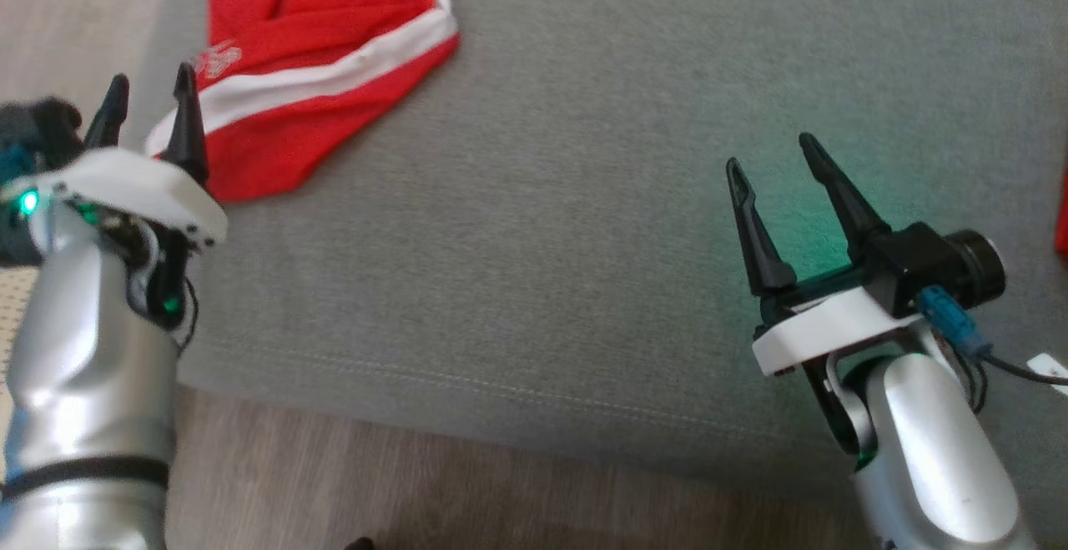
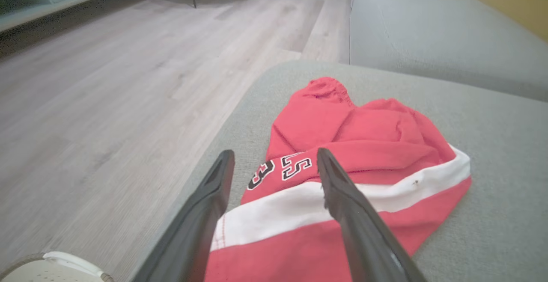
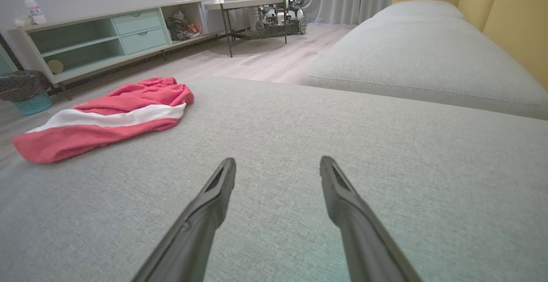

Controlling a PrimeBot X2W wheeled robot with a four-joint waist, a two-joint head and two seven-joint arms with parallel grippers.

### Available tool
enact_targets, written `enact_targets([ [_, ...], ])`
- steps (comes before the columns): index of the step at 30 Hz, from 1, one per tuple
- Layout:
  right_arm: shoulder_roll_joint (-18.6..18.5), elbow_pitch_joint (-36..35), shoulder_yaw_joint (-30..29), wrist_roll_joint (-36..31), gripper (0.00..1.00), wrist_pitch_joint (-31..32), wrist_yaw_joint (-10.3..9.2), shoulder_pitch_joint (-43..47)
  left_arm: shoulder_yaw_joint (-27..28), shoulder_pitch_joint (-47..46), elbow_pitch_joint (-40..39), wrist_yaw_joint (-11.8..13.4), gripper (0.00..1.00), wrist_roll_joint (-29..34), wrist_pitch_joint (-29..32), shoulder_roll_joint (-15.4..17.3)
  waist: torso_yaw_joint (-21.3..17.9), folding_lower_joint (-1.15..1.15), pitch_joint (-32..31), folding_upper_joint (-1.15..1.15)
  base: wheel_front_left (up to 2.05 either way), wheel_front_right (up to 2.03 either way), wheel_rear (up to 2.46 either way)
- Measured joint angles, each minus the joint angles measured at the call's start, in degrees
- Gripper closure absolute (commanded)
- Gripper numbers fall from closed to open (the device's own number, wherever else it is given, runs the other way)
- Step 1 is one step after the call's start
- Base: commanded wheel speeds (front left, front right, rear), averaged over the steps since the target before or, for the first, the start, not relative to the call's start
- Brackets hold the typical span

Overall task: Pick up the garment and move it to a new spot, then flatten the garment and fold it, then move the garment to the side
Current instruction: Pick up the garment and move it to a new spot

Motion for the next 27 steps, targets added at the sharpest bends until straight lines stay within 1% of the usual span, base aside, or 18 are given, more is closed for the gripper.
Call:
enact_targets([
  [7,-0.2,-2.7,0.0,-0.6,0.00,1.1,0.00,-1.0,-2.1,-8.7,12.8,-1.4,0.00,-0.8,4.6,2.1,-2.8,0.00,3.3,0.00,0.00,0.00,0.00],
  [10,-0.2,-3.4,0.1,-0.6,0.00,1.5,0.00,-1.1,-3.6,-11.3,17.0,-1.4,0.00,-1.1,5.8,2.5,-3.7,0.00,4.2,0.00,0.00,0.00,0.00],
  [14,-0.3,-4.2,0.1,-0.9,0.00,2.0,0.00,-1.4,-6.2,-14.1,20.4,-1.4,0.00,-2.3,6.4,2.7,-4.6,0.00,5.2,0.00,0.00,0.00,0.00],
  [19,-0.3,-4.7,0.2,-1.1,0.00,2.0,0.00,-2.4,-10.2,-16.7,22.3,-1.4,0.00,-5.6,6.6,3.0,-5.6,0.00,6.3,0.00,0.00,0.00,0.00],
  [20,-0.3,-4.7,0.2,-1.1,0.00,2.0,0.00,-2.4,-11.1,-17.0,22.4,-1.4,0.15,-6.4,7.0,3.1,-5.7,0.00,6.4,0.00,0.00,0.00,0.00],
  [21,-0.3,-4.7,0.2,-1.1,0.00,2.0,0.00,-2.4,-11.9,-17.3,22.6,-1.4,0.15,-7.1,7.3,3.2,-5.8,0.00,6.6,0.00,0.00,0.00,0.00],
  [22,-0.3,-4.7,0.1,-1.1,0.00,2.0,0.00,-2.4,-12.6,-17.5,22.8,-1.4,0.74,-7.8,7.6,3.4,-5.9,0.00,6.7,0.00,0.00,0.00,0.00],
  [23,-0.3,-4.7,0.1,-1.1,0.00,2.0,0.00,-2.4,-13.8,-17.8,23.2,-1.4,1.00,-9.5,8.0,3.5,-6.1,0.00,6.8,0.00,0.00,0.00,0.00],
  [25,-0.3,-4.7,0.1,-1.1,0.00,2.0,0.00,-2.4,-15.1,-17.9,23.5,-1.4,1.00,-10.6,7.8,3.8,-6.2,0.00,6.7,0.00,0.00,0.00,0.00],
  [27,-0.3,-4.7,0.0,-1.1,0.00,2.0,0.00,-2.4,-15.4,-17.9,23.9,-1.8,1.00,-10.6,5.1,4.6,-6.2,0.00,6.4,0.00,0.00,0.00,0.00],
])
